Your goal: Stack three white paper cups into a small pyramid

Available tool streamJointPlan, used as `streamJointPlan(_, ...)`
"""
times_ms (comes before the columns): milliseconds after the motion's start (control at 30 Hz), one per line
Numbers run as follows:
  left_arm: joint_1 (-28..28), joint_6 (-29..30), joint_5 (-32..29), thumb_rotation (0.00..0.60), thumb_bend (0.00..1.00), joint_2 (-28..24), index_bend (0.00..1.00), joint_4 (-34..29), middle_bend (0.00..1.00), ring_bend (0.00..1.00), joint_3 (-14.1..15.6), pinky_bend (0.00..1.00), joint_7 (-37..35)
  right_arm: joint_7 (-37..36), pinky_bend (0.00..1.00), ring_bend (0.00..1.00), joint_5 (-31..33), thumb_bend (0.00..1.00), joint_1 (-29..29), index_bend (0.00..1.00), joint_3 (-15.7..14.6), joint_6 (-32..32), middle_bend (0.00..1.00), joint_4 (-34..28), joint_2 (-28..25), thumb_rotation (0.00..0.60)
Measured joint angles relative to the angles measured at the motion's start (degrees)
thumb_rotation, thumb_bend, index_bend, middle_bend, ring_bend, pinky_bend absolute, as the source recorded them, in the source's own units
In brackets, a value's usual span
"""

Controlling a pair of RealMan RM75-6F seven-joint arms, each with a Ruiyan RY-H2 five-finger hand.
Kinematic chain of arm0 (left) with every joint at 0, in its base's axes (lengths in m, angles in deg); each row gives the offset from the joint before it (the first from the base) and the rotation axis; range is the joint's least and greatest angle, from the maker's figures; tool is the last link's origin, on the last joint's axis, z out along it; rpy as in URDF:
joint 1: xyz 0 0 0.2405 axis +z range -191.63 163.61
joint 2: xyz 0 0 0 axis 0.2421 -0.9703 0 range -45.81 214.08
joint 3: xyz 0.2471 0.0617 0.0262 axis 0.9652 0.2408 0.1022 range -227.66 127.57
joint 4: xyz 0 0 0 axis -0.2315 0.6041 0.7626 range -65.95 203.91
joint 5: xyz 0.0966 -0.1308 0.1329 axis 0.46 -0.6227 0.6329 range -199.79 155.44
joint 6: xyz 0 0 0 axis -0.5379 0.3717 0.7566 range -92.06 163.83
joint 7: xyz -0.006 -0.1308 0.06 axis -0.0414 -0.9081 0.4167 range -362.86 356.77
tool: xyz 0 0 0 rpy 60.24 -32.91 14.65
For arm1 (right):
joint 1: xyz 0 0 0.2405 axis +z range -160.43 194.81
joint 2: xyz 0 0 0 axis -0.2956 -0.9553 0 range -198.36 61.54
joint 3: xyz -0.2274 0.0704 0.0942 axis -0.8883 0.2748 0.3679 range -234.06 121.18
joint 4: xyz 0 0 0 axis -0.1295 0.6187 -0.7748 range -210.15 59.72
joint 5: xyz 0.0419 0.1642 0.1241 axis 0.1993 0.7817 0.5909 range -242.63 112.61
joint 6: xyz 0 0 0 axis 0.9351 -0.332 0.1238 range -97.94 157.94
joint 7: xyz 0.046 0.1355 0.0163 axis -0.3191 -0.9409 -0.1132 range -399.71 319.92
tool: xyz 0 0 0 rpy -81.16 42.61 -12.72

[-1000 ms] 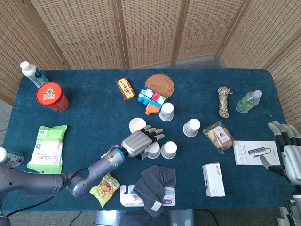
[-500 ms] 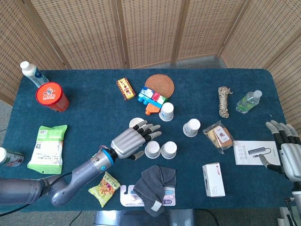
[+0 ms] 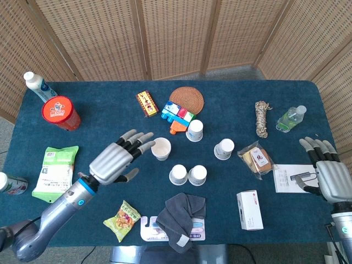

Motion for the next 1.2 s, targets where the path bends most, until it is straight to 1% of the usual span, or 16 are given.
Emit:
streamJointPlan(267, 10.32, 10.51, 8.5, 0.6, 0.47, -9.49, 0.0, -2.65, 0.0, 0.0, 3.87, 0.0, -5.44, 3.02, 0.0, 0.0, 0.62, 0.33, 4.76, 0.0, 0.4, 6.1, 0.0, 0.07, 1.93, 0.6)
streamJointPlan(367, 14.01, 13.62, 11.27, 0.6, 0.47, -12.15, 0.0, -2.79, 0.0, 0.0, 5.53, 0.0, -7.51, 3.57, 0.0, 0.0, 0.66, 0.33, 6.52, 0.0, 0.57, 8.15, 0.0, 0.14, 2.67, 0.6)
streamJointPlan(500, 18.05, 16.45, 14.16, 0.6, 0.47, -14.31, 0.0, -2.51, 0.0, 0.0, 7.36, 0.0, -9.64, 4.12, 0.0, 0.0, 0.83, 0.33, 8.52, 0.0, 0.68, 11.1, 0.0, 0.16, 3.24, 0.6)
streamJointPlan(633, 20.96, 17.99, 15.43, 0.6, 0.47, -15.64, 0.0, -1.93, 0.0, 0.0, 8.29, 0.0, -11.98, 4.77, 0.01, 0.0, 1.15, 0.35, 11.06, 0.0, 0.7, 14.77, 0.0, 0.05, 3.76, 0.6)
streamJointPlan(733, 22.2, 18.33, 16.0, 0.6, 0.47, -16.07, 0.0, -1.3, 0.0, 0.0, 8.34, 0.0, -13.6, 5.19, 0.07, 0.0, 1.51, 0.37, 13.17, 0.0, 0.74, 17.59, 0.0, 0.13, 4.35, 0.6)
streamJointPlan(833, 22.92, 18.23, 16.28, 0.6, 0.47, -16.19, 0.0, -0.76, 0.0, 0.0, 7.93, 0.0, -14.56, 5.61, 0.11, 0.0, 2.16, 0.37, 15.42, 0.0, 0.92, 20.07, 0.0, 0.57, 5.35, 0.6)
streamJointPlan(1000, 23.58, 17.4, 16.28, 0.6, 0.47, -16.02, 0.0, -0.11, 0.0, 0.0, 7.15, 0.0, -15.4, 6.43, 0.29, 0.0, 3.93, 0.43, 18.27, 0.06, 1.58, 22.31, 0.0, 1.54, 7.32, 0.6)
streamJointPlan(1100, 23.79, 16.71, 16.09, 0.6, 0.47, -15.75, 0.0, 0.28, 0.0, 0.0, 6.64, 0.0, -15.76, 7.13, 0.34, 0.0, 5.06, 0.45, 19.71, 0.09, 1.88, 23.44, 0.0, 2.21, 8.36, 0.6)
streamJointPlan(1200, 23.97, 16.1, 15.98, 0.6, 0.47, -15.44, 0.0, 0.62, 0.0, 0.0, 6.12, 0.0, -15.98, 7.74, 0.35, 0.0, 6.13, 0.45, 21.08, 0.1, 2.06, 24.58, 0.0, 2.89, 9.31, 0.6)
